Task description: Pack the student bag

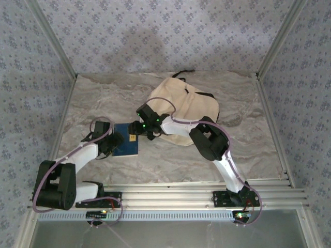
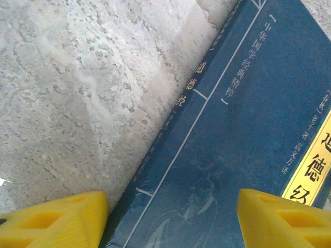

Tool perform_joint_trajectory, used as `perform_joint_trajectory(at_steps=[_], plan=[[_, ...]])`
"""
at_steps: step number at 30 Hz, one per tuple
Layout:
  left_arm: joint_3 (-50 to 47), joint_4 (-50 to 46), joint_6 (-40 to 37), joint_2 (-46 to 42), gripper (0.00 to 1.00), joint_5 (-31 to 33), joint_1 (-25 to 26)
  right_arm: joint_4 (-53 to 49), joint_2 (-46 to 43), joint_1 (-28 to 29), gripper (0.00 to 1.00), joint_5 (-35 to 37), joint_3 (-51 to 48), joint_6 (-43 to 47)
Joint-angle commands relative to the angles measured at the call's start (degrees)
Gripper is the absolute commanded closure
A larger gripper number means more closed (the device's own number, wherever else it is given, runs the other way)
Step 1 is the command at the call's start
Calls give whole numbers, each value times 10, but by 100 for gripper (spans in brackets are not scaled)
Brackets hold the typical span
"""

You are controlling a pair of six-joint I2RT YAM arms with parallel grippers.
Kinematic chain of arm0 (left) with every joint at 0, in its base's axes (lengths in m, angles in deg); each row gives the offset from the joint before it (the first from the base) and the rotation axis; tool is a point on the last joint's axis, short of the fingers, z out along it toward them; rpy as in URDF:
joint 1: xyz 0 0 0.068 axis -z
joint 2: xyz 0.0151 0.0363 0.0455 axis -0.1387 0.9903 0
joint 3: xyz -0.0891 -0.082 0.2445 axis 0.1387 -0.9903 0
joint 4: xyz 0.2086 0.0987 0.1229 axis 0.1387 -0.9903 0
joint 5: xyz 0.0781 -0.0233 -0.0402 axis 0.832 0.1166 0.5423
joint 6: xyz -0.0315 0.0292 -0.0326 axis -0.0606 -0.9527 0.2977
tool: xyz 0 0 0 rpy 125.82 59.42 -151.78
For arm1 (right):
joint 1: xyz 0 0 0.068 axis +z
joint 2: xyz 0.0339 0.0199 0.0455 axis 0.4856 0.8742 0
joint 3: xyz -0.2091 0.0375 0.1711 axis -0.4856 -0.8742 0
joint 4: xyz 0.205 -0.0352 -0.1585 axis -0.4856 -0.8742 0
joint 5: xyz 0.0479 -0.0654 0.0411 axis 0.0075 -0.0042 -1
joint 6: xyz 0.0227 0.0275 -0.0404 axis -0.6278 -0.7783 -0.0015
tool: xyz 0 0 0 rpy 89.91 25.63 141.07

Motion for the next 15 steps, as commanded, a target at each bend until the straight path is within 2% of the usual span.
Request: perform_joint_trajectory(at_steps=[1,5,9,15], plan=[[-25,39,25,23,33,-38,13,-5,12,9,47,-10,21,-20],[-26,40,34,21,38,-38,16,-48,3,11,45,19,32,-3],[-31,35,45,6,42,-37,21,-70,-22,10,42,70,0,5],[-52,33,78,-36,44,-26,40,-50,-15,11,43,59,-12,-11]])
